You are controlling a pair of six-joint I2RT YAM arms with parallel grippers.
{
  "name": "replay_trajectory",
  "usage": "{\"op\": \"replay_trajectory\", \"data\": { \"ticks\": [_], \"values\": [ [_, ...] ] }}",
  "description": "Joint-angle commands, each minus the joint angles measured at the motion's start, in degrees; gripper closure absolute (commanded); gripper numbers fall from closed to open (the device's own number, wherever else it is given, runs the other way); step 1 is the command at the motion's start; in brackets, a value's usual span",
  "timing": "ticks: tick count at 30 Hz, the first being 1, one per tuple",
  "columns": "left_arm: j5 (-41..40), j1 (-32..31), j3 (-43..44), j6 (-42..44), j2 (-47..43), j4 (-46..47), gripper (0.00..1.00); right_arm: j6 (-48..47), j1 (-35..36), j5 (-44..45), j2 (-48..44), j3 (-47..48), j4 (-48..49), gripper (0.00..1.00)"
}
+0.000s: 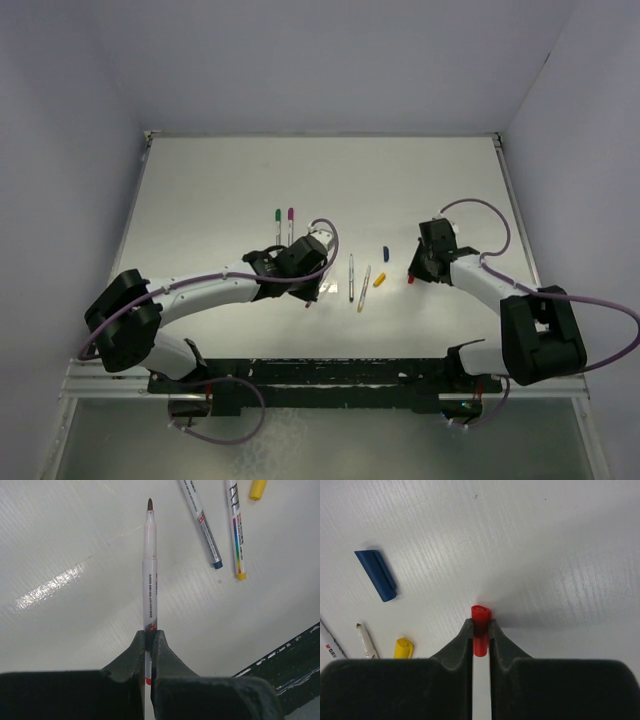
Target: Insert the pens into the pen caps
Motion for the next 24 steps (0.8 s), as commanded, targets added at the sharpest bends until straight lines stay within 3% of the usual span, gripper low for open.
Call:
{"op": "replay_trajectory", "data": {
  "ticks": [1,10,17,24],
  "values": [
    [1.45,0.32,-0.80,1.54,-1.60,3.73,1.00,-0.70,-0.07,-1.38,0.98,-0.50,-0.27,1.00],
    [1.00,0.38,-2.35,2.20,-3.42,9.02,1.00,-3.56,-0.07,-9.77,-11.98,0.60,9.29,1.00],
    [1.62,0.37,-8.70,0.99,-9.56,21.35,1.00,-5.36,-0.07,-14.36,-19.27,0.76,17.58,1.00],
    [3.99,0.31,-13.02,2.03,-11.44,35.54,1.00,1.45,-0.08,-22.56,-21.51,-6.96,43.55,1.00]
  ]
}}
